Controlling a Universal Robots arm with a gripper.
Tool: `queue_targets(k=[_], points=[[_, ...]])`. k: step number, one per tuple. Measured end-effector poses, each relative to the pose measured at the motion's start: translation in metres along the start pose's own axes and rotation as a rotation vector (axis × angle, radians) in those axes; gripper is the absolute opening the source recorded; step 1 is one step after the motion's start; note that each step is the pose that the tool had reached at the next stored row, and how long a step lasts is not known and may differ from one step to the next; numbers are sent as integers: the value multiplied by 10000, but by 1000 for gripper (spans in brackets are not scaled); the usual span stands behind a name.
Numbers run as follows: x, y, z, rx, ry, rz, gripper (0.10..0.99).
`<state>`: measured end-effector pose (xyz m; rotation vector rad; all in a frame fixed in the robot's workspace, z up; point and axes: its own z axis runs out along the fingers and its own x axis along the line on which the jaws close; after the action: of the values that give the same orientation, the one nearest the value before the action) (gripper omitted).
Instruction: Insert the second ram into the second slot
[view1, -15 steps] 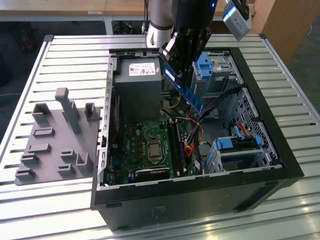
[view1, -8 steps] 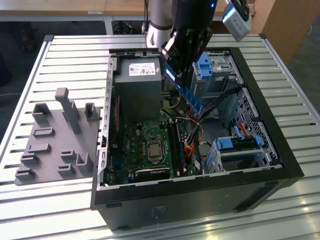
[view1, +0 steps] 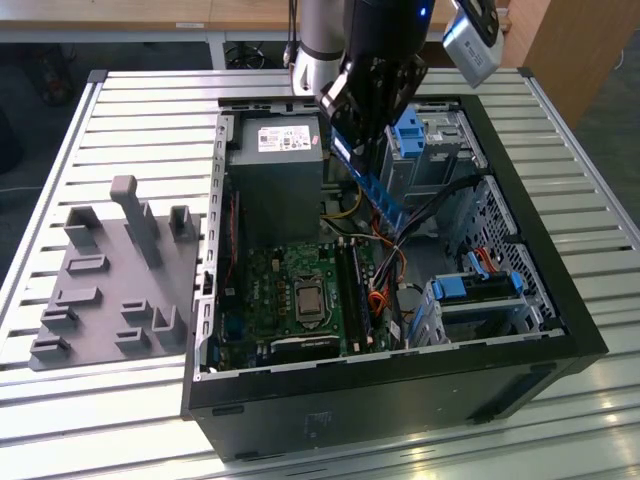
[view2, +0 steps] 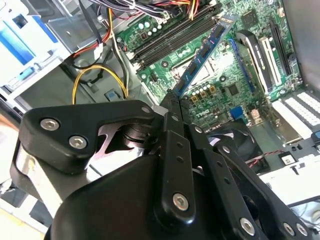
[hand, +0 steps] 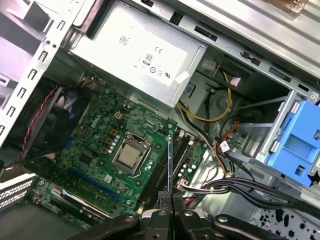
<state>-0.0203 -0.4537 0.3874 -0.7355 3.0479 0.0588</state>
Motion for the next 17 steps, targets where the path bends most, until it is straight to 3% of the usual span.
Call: queue_targets(k=[17], points=[[0,0,7,30,-54,1622,122]])
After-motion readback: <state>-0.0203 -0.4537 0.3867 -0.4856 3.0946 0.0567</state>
